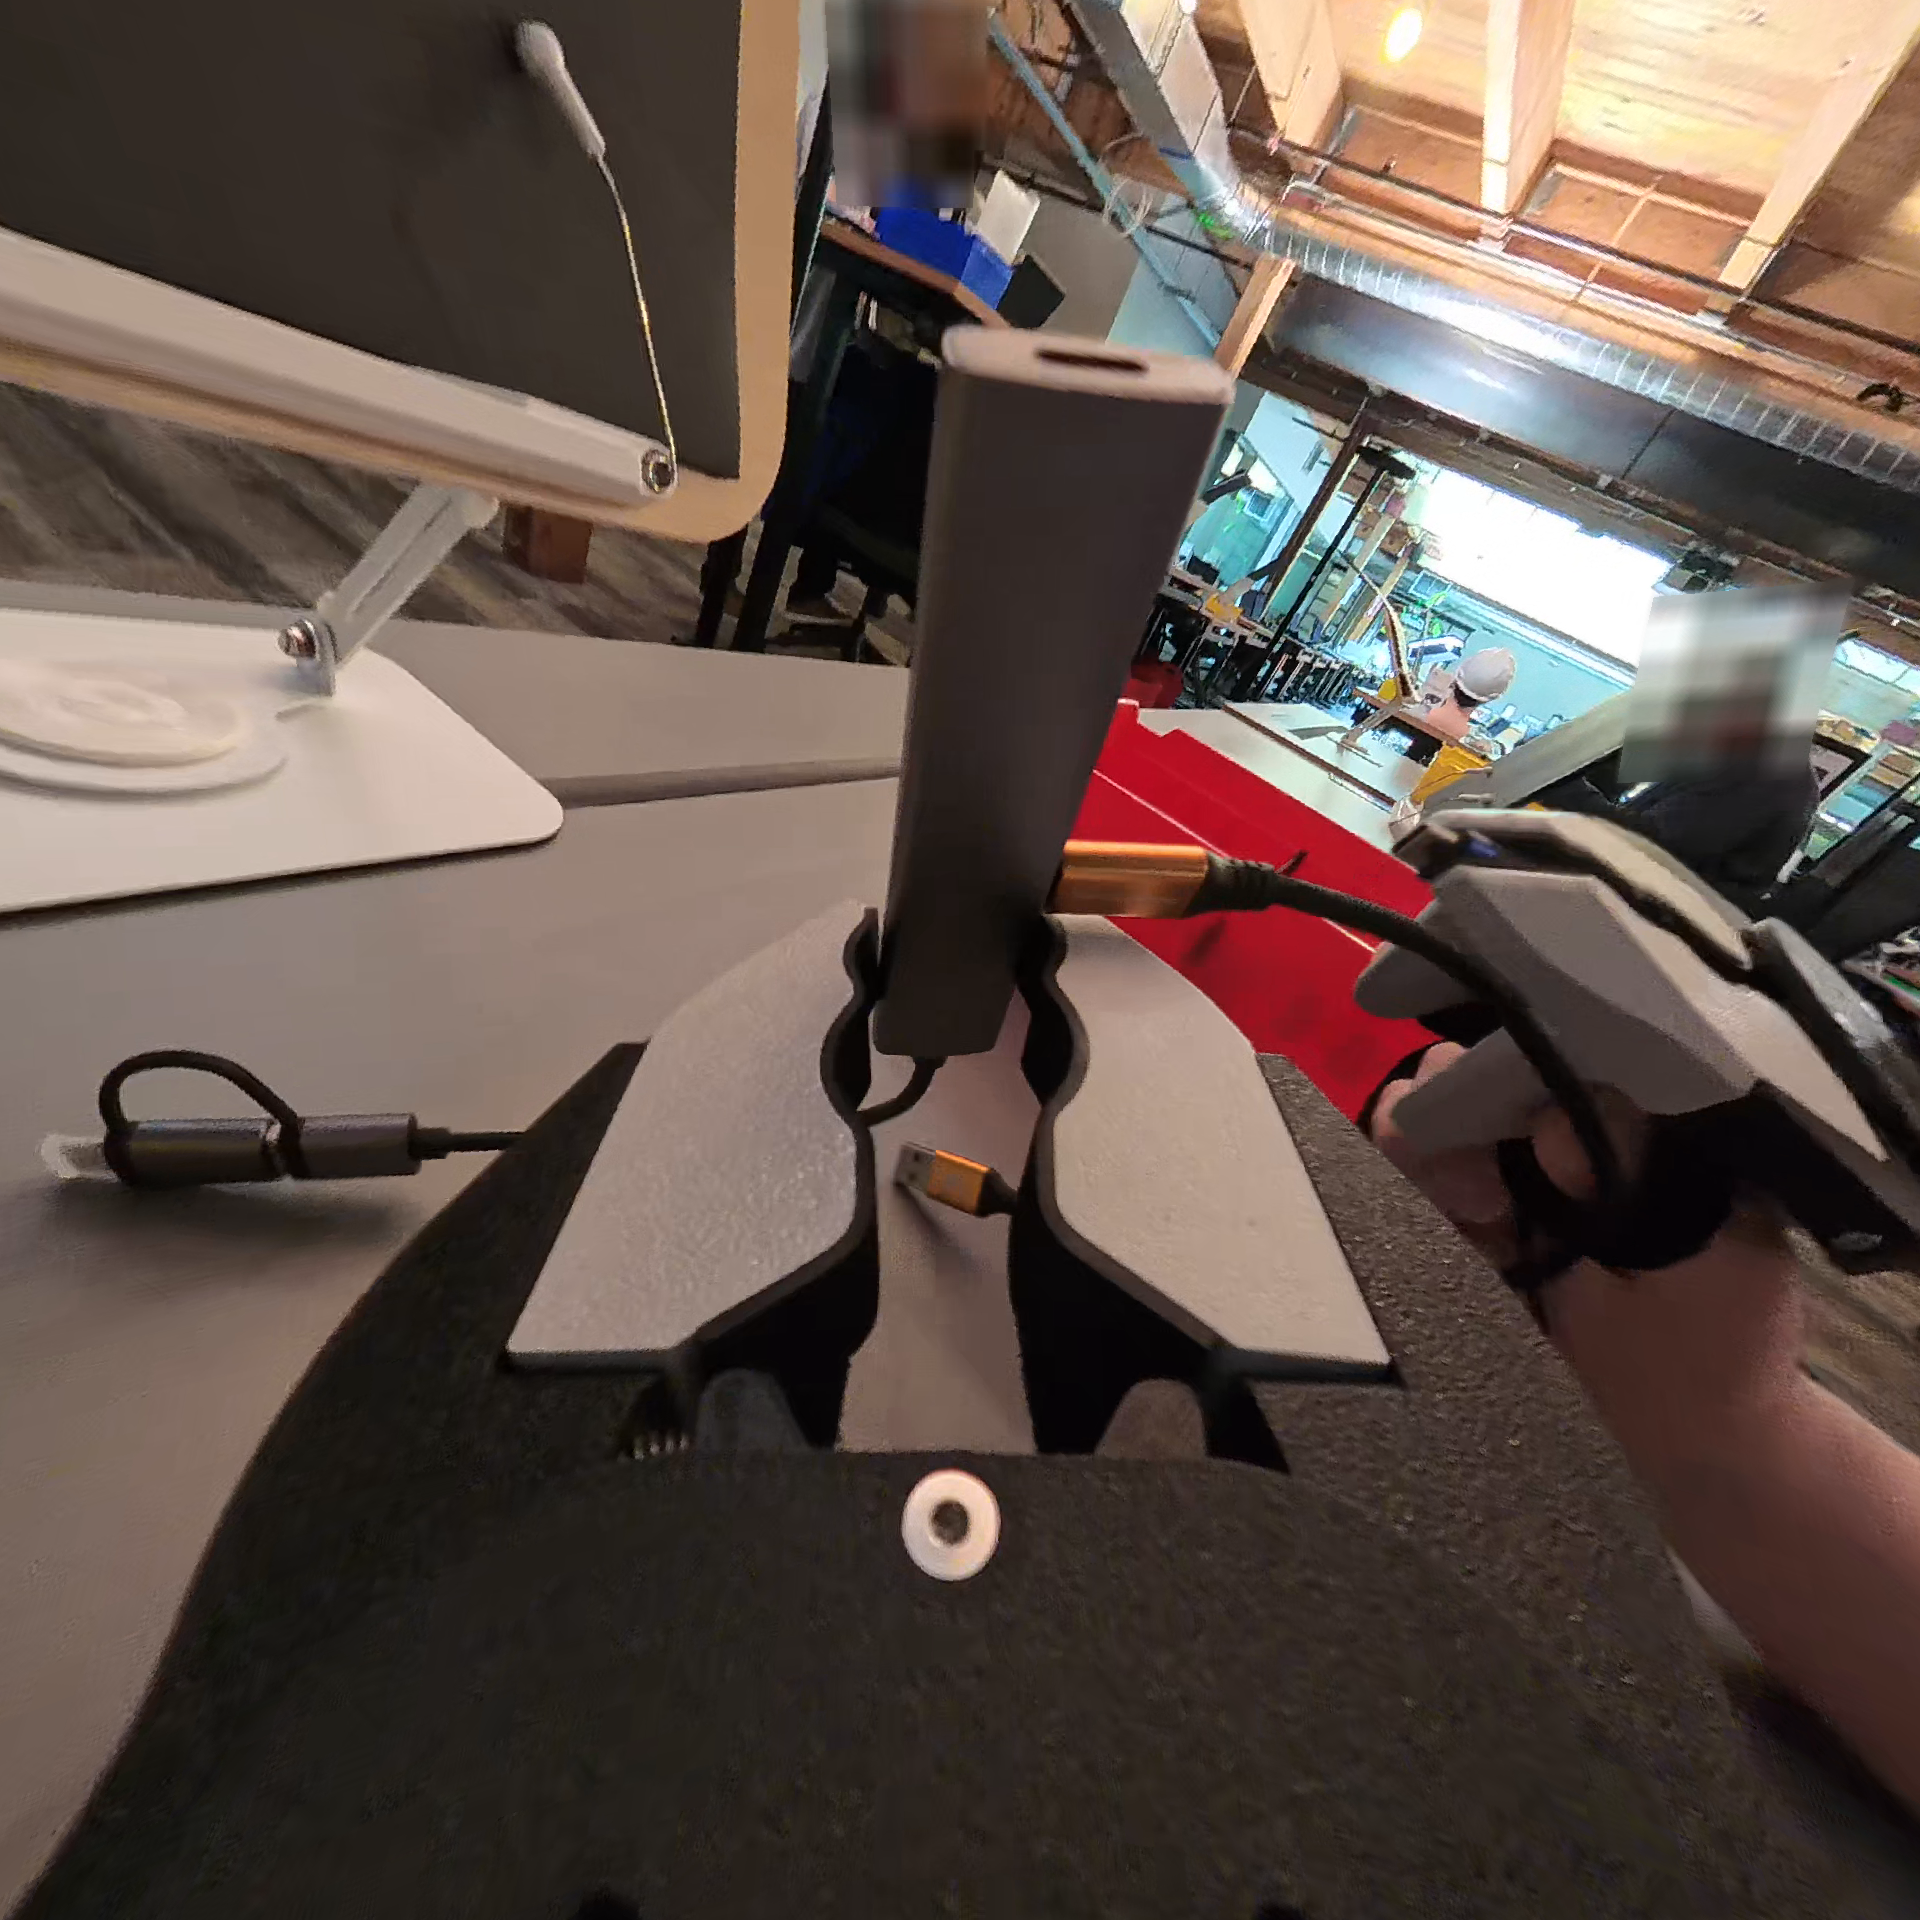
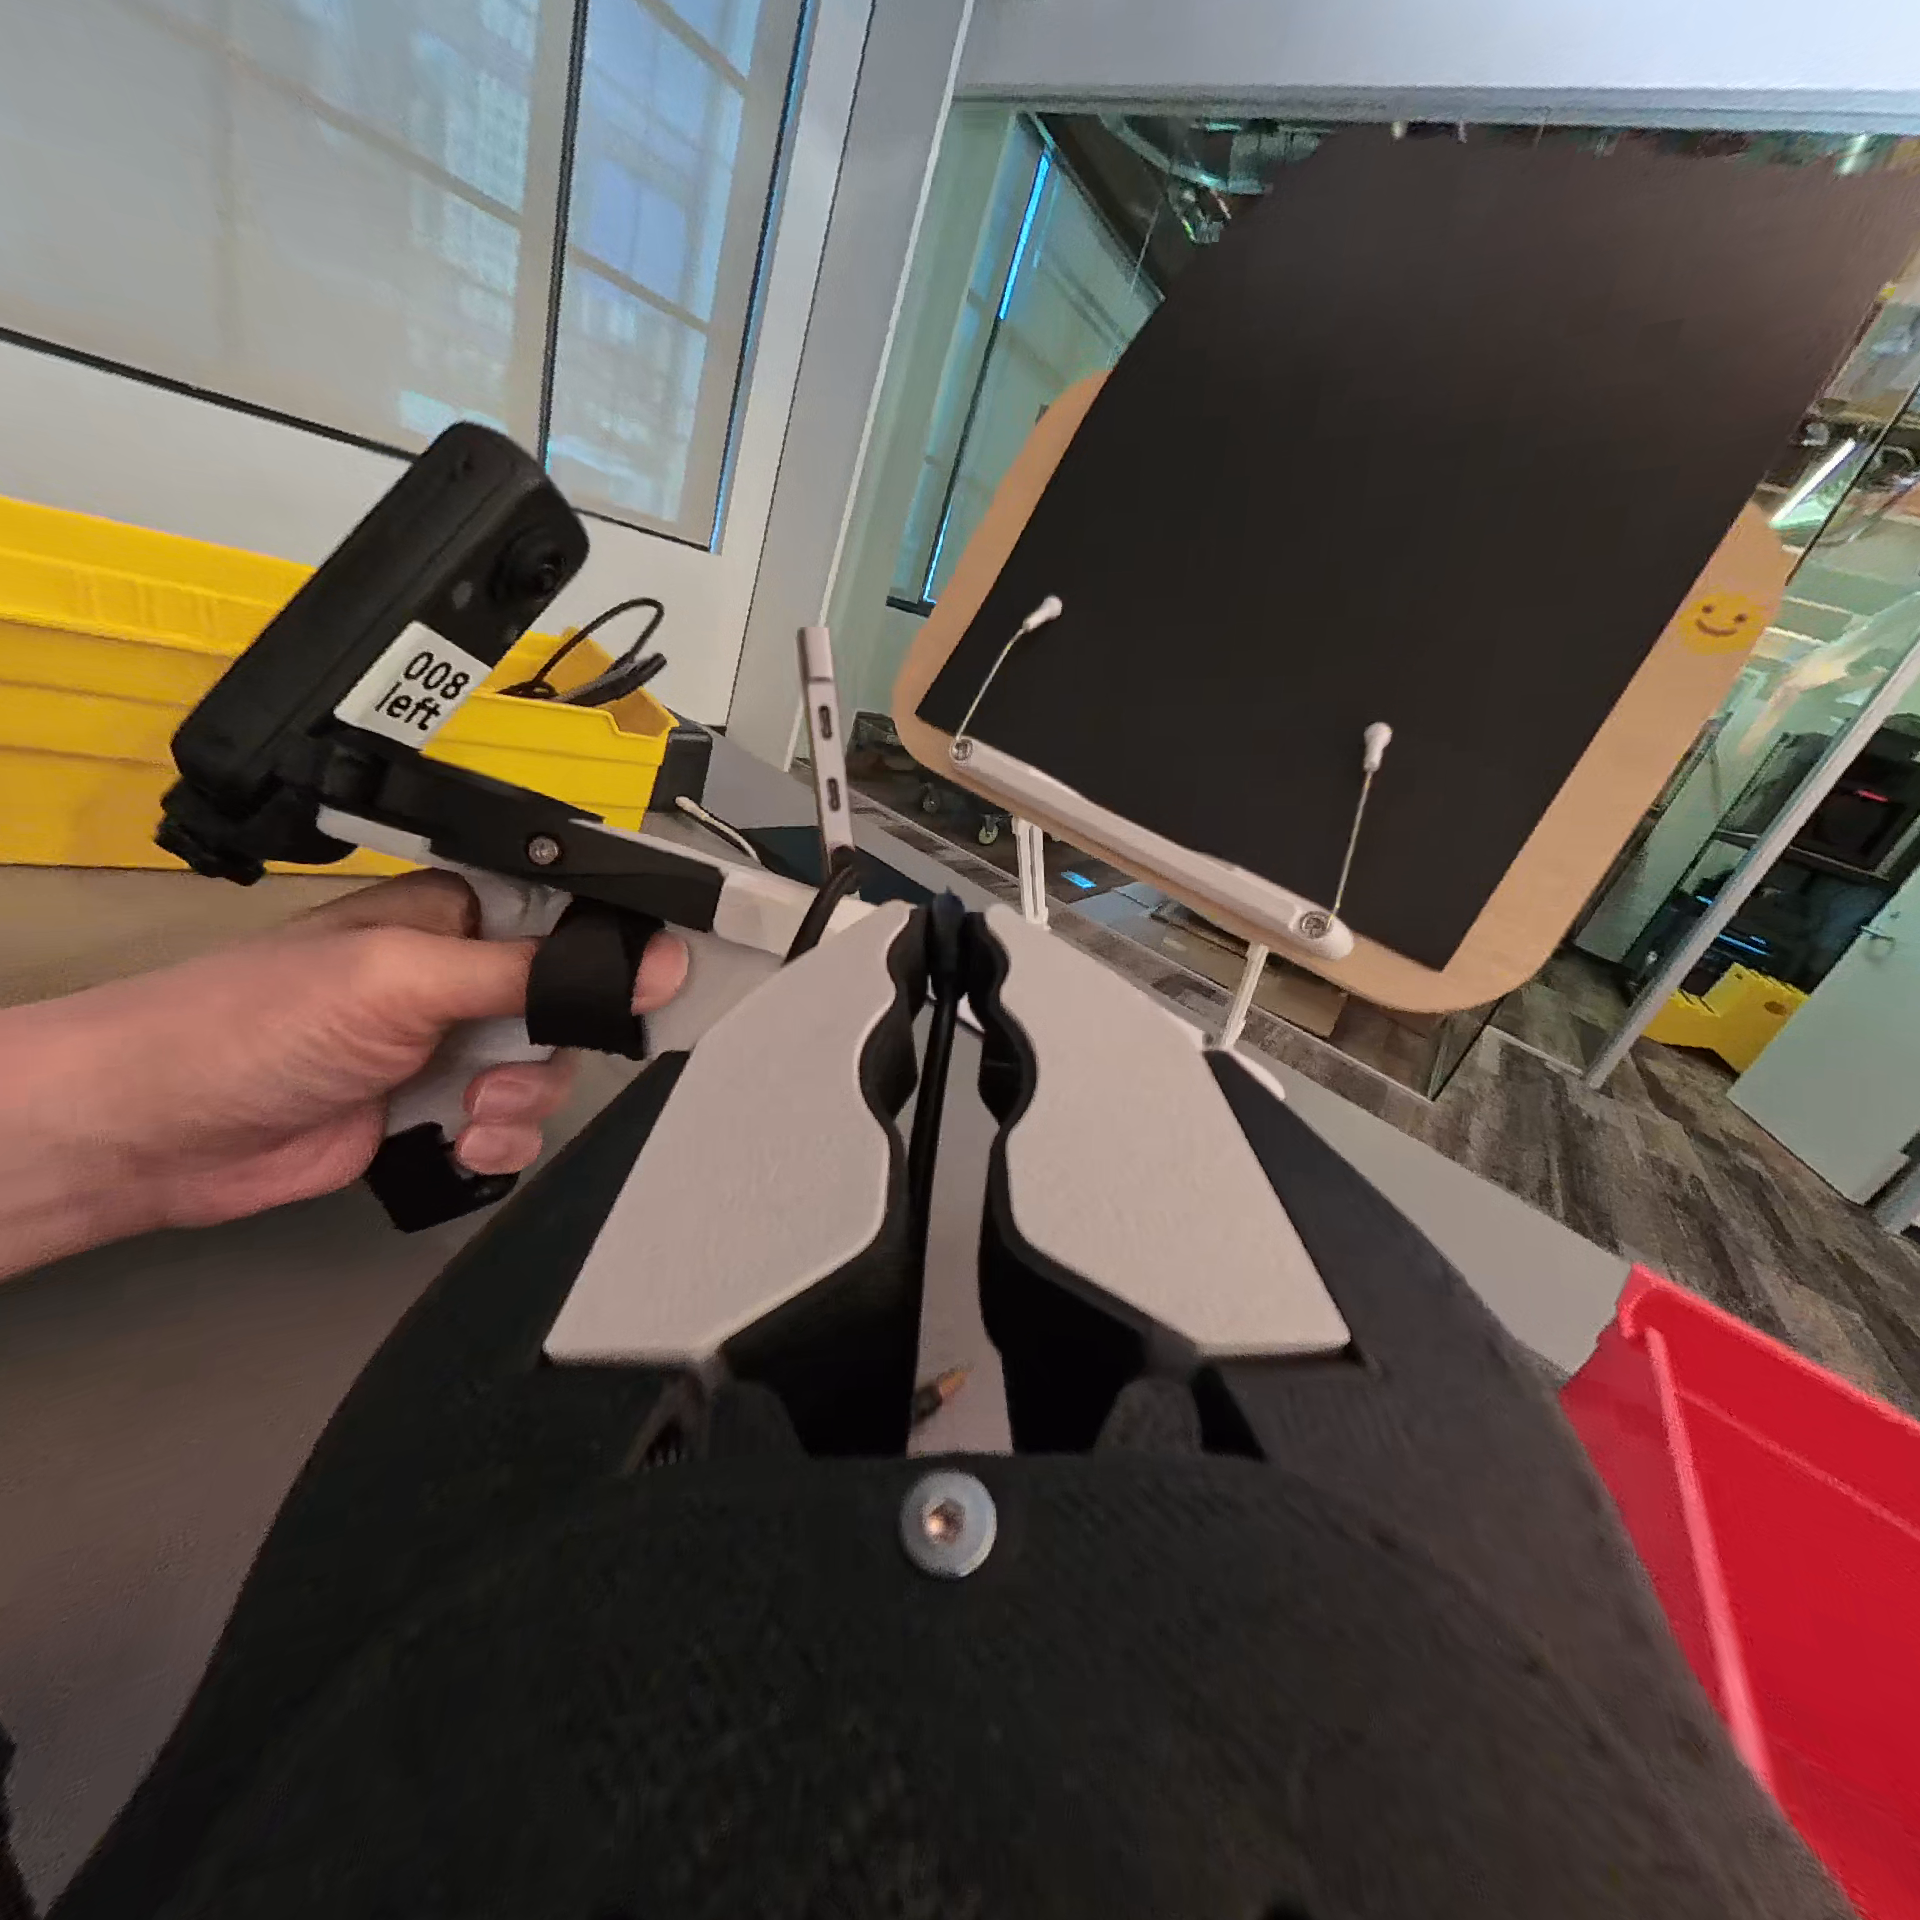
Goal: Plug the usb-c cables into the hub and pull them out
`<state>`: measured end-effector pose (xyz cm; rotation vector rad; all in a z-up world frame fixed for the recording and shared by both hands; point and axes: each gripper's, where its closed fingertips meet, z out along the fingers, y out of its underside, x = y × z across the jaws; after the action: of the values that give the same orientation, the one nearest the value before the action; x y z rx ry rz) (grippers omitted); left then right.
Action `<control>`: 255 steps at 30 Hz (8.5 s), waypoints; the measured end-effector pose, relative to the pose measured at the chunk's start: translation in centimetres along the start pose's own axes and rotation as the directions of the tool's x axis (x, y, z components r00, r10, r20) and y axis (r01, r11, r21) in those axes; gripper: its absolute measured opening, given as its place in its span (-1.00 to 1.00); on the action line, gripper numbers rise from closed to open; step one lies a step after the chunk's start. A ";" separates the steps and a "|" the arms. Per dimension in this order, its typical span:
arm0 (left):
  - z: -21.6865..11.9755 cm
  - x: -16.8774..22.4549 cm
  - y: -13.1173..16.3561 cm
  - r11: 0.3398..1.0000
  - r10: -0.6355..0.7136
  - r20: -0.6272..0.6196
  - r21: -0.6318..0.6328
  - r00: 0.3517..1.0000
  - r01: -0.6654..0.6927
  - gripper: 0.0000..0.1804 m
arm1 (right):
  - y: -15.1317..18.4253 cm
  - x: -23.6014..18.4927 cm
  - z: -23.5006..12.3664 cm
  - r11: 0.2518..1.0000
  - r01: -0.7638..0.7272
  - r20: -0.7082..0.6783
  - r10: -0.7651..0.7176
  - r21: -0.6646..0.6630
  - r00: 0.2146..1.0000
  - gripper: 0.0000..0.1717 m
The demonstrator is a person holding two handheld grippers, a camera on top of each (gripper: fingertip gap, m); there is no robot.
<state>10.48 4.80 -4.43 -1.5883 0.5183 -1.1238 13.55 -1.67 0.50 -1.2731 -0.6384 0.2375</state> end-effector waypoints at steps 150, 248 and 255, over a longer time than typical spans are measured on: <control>-2.3 7.3 -2.1 0.920 0.380 -0.104 -0.064 0.919 -0.387 -0.43 | 1.5 1.0 2.1 0.764 0.623 0.077 -0.620 -0.169 0.781 -0.89; -8.4 -1.0 -1.8 0.378 0.925 0.255 -0.688 0.281 -0.620 -0.71 | 4.1 1.6 1.5 0.797 0.564 -0.032 -0.583 -0.218 0.812 -0.89; -8.2 -1.1 -1.1 0.368 0.927 0.228 -0.698 0.297 -0.614 -0.70 | 4.1 1.5 1.5 0.785 0.580 -0.025 -0.598 -0.217 0.801 -0.89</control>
<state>2.64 1.92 -4.01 -1.6160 1.0715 0.4060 14.65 1.53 -2.65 -1.2007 -0.9667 -0.4185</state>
